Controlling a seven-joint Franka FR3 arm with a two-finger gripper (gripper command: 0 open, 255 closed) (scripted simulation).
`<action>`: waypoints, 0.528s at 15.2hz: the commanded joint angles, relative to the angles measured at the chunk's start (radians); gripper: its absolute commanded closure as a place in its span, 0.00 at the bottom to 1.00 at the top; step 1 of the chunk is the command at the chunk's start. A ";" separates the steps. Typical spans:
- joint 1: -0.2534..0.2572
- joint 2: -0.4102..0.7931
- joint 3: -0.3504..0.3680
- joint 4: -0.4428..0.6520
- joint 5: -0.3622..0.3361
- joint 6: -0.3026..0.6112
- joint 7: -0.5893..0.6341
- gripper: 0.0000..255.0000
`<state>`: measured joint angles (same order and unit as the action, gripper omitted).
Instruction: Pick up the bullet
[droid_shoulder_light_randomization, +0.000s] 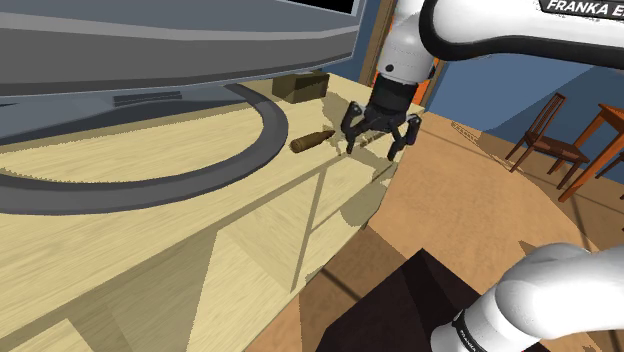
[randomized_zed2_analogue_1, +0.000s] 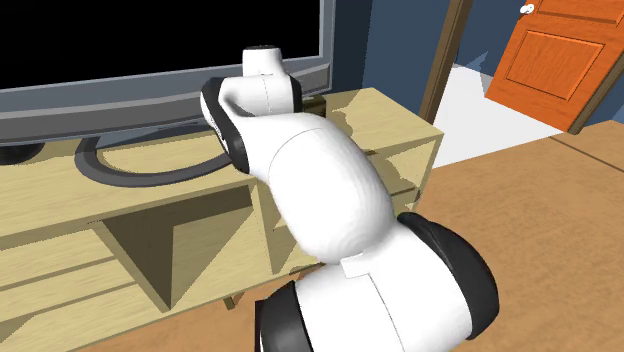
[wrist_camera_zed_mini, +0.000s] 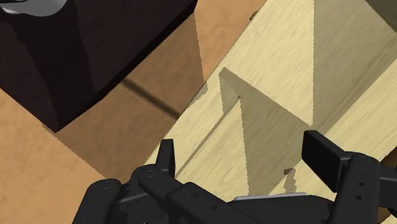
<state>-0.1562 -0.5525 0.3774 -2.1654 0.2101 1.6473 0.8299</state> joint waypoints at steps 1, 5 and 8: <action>-0.036 0.064 0.054 0.068 0.014 0.013 0.164 0.00; -0.109 0.203 0.147 0.213 0.001 0.039 0.464 0.00; -0.157 0.317 0.209 0.331 -0.040 0.051 0.691 0.00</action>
<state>-0.2965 -0.2801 0.5609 -1.8872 0.1862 1.6999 1.4259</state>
